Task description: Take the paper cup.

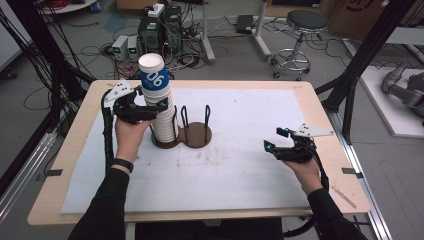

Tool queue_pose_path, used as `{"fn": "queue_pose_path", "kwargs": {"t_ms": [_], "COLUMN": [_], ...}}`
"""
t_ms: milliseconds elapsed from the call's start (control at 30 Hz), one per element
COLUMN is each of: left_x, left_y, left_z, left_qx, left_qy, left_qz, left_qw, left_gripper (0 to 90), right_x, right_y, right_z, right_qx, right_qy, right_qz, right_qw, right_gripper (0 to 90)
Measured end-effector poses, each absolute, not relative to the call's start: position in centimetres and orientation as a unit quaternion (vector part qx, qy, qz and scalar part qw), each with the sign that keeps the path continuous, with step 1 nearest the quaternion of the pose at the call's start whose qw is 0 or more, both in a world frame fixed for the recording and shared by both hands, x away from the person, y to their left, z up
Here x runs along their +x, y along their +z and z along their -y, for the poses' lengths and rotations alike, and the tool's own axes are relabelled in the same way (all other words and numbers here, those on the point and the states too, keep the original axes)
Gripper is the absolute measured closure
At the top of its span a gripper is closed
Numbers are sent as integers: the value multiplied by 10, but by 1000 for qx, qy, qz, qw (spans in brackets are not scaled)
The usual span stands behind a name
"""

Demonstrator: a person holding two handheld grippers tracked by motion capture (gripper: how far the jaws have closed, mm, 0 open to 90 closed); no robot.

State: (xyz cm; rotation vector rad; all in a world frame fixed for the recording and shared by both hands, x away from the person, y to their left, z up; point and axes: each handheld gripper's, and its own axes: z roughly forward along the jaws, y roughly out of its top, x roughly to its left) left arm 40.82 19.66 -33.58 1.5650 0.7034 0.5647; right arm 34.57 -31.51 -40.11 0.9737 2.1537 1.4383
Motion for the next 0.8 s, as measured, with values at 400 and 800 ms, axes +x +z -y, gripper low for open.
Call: {"fn": "queue_pose_path", "kwargs": {"t_ms": [400, 800], "left_x": [409, 409], "left_y": [-336, -336], "left_z": [-197, -197], "left_qx": [680, 680], "left_qy": [244, 244], "left_qz": [-306, -306], "left_qw": [620, 619], "left_gripper": [115, 115], "right_x": [347, 367], "right_y": [-378, -334], "right_z": [294, 250], "right_qx": [314, 259], "right_qy": [531, 546], "right_qz": [-765, -776], "right_qw": [183, 182], "right_gripper": [217, 236]}}
